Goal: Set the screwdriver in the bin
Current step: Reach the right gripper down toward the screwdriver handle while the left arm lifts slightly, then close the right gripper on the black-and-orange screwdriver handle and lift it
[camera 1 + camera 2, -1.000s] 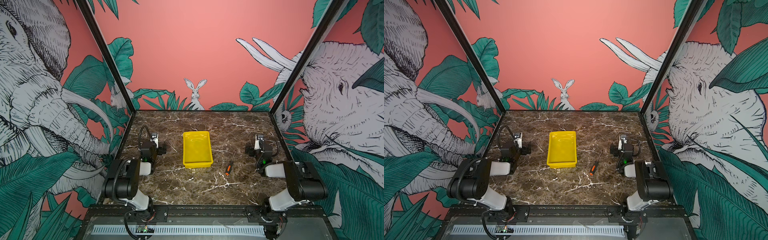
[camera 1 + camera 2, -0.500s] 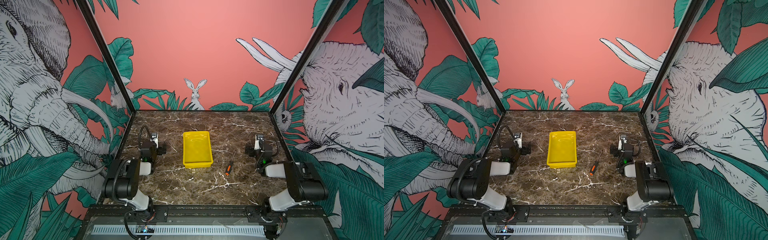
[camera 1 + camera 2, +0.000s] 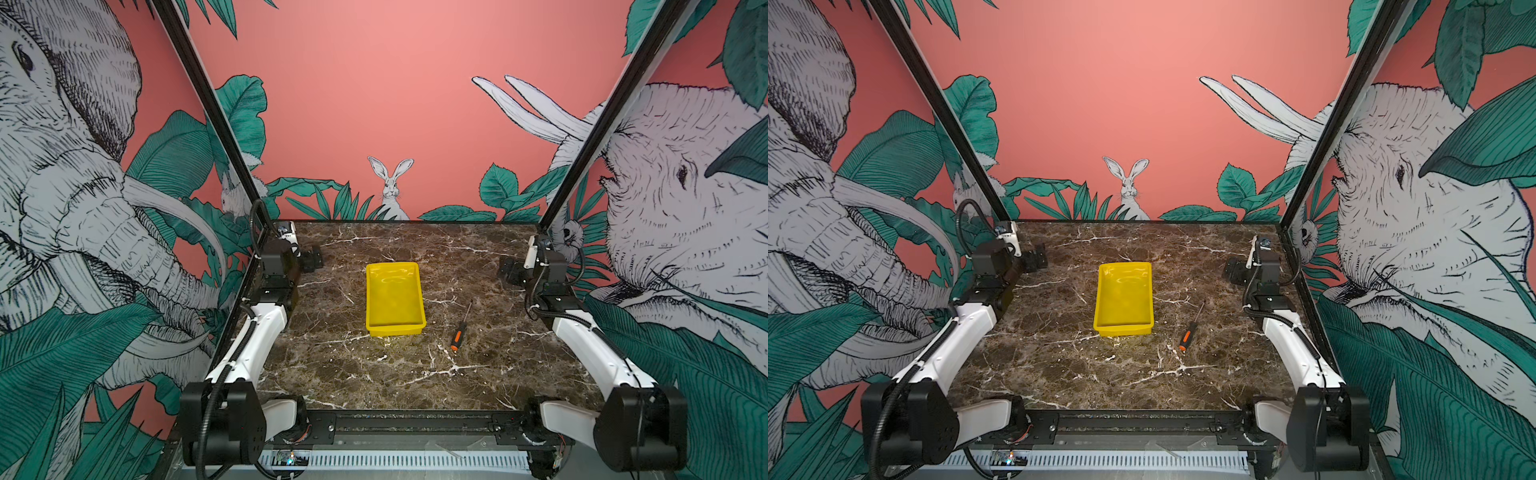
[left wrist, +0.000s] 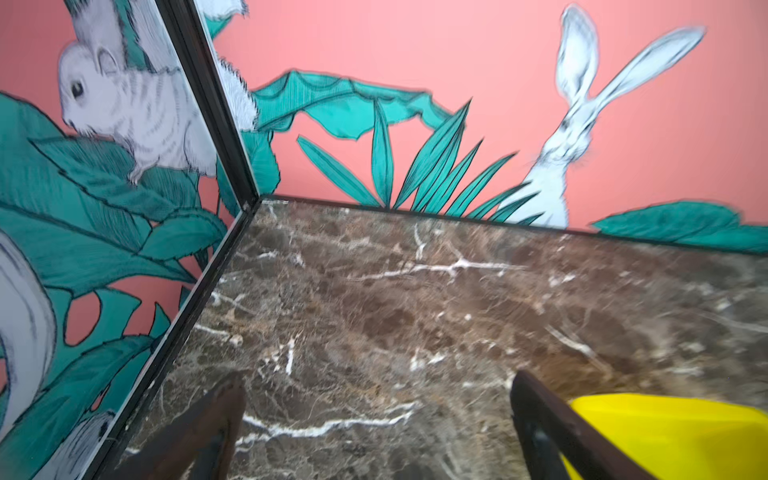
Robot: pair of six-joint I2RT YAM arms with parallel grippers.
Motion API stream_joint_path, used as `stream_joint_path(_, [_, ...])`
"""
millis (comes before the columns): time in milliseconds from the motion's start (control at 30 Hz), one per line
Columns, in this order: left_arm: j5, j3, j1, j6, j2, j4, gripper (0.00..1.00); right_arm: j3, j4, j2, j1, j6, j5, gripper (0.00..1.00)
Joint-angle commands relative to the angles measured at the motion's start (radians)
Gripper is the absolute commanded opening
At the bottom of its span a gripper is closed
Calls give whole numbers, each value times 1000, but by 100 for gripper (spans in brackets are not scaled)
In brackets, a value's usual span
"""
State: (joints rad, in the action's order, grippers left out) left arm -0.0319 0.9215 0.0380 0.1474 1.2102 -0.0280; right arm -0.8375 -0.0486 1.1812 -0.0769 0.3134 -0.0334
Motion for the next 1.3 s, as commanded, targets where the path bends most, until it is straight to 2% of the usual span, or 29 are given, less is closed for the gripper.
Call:
stream_joint_path(0, [85, 83, 11, 116, -17, 277, 100, -63, -283, -39, -94, 87, -79, 99])
stream_joint_path(100, [87, 180, 37, 129, -17, 411, 100, -77, -350, -86, -204, 99, -179, 99])
stream_joint_path(200, [111, 294, 54, 114, 9, 571, 100, -89, -413, -114, -296, 155, -211, 99])
stream_joint_path(333, [303, 399, 59, 55, 60, 703, 100, -115, -551, -81, -383, 322, -226, 98])
stream_joint_path(400, [373, 397, 71, 4, 74, 711, 100, -109, -582, -45, -438, 378, -241, 96])
stream_joint_path(500, [308, 352, 115, -57, 75, 653, 100, -81, -588, -1, -497, 458, -259, 93])
stream_joint_path(567, [327, 328, 123, -56, 82, 611, 100, -59, -569, 41, -525, 509, -231, 90])
stream_joint_path(633, [300, 341, 127, -63, 92, 641, 100, -49, -545, 92, -549, 543, -188, 87])
stream_joint_path(833, [209, 320, 126, -86, 55, 640, 100, -91, -549, 231, -606, 574, -170, 79])
stream_joint_path(1033, [221, 318, 126, -77, 51, 643, 100, -77, -534, 294, -618, 589, -157, 70])
stream_joint_path(1267, [203, 316, 126, -79, 45, 648, 100, -55, -516, 345, -619, 579, -146, 66])
